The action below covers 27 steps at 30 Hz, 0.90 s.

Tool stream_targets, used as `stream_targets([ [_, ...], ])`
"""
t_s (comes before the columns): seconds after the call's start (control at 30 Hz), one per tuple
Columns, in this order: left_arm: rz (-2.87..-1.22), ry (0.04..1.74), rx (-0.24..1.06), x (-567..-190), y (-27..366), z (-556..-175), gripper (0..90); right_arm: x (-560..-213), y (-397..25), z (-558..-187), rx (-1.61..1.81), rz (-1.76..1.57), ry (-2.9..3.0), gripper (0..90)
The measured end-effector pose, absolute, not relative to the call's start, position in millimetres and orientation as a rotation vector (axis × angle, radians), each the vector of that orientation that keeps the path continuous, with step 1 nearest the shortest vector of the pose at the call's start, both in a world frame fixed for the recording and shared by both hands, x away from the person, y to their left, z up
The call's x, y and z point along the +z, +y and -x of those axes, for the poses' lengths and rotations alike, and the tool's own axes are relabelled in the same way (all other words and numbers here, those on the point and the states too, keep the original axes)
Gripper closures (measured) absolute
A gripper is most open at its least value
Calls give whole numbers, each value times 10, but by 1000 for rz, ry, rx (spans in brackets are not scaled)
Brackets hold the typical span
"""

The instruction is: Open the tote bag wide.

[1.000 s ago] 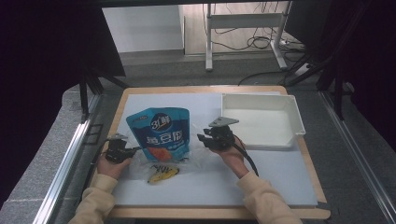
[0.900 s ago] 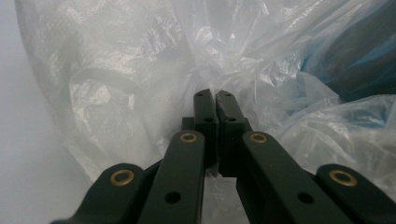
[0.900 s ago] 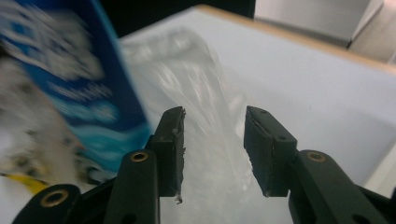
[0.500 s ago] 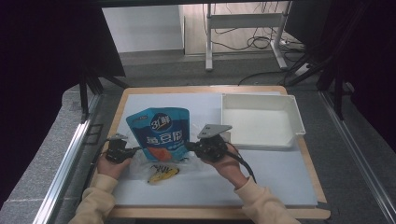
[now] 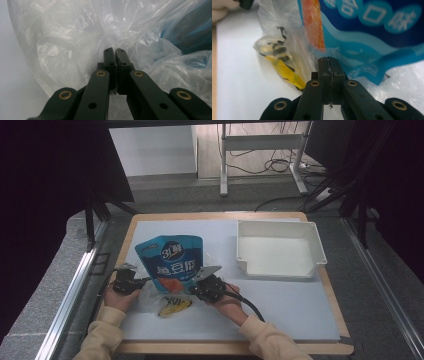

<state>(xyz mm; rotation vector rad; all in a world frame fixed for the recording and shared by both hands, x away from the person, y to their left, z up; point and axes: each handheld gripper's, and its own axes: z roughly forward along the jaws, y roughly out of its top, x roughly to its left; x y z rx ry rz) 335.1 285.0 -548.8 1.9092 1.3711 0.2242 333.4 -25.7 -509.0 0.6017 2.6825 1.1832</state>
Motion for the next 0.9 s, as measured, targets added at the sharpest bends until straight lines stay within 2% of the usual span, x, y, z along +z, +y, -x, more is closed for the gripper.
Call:
stream_targets([
  [0.37, -1907, 1371, 221, -5489, 2850, -3354, 892, -5345, -145, -3320, 1166, -631, 2790, 891],
  [0.9, -1911, 1367, 218, -5489, 2856, -3354, 892, -5367, -84, -2982, 1218, -511, 2912, 891],
])
